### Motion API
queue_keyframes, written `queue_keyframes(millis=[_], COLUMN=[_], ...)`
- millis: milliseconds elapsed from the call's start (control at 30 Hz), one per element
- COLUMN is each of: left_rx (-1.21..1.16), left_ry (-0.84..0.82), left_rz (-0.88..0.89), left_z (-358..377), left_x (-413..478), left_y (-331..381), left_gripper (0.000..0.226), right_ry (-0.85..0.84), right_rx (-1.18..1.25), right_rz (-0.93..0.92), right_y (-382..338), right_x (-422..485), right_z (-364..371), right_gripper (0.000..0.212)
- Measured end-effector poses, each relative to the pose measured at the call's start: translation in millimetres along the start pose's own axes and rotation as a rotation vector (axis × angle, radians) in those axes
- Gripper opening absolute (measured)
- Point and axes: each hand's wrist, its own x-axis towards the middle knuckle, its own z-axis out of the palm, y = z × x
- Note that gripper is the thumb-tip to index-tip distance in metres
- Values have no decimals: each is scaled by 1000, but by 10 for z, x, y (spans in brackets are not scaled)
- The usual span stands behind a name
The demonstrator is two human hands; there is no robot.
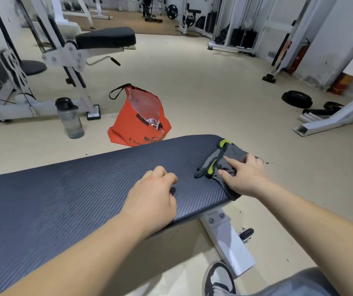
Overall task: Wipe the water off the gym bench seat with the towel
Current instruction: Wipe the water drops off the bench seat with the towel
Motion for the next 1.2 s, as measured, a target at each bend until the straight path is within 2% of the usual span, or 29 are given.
queue_keyframes(millis=[167, 267, 433, 600, 733, 767, 833, 933, 1000, 1067, 1200], left_rx=[50, 80, 92, 93, 68, 61, 47, 34, 34, 42, 74], left_ry=[12, 15, 39, 67, 99, 98, 83, 62, 53, 49, 10], left_rz=[-39, -84, -164, -199, -218, -215, -197, -169, -151, -127, 3], left_z=[-67, -133, -252, -389, -453, -457, -445, -421, -409, -403, -376], left_x=[46, 64, 15, -51, -28, -21, -17, -54, -94, -122, -141], left_y=[-144, -302, -602, -820, -916, -917, -895, -863, -857, -844, -705], left_gripper=[37, 34, 28, 32, 34, 35, 37, 37, 36, 34, 47], right_ry=[5, 52, 21, -26, -86, -87, -83, -86, -101, -120, -130], right_rx=[-65, -68, -109, -218, -234, -223, -203, -182, -173, -203, -330], right_rz=[28, -26, -122, -502, -774, -789, -705, -398, -279, -294, -550], right_y=[-375, -618, -1055, -1639, -1573, -1495, -1317, -1042, -958, -1023, -1307], right_x=[19, 145, 351, -15, -378, -351, -160, 160, 219, 107, -451], right_z=[8, 50, 81, 128, 217, 209, 153, 21, -19, -24, 53], right_gripper=[67, 67, 69, 70, 65, 64, 63, 64, 68, 72, 76])
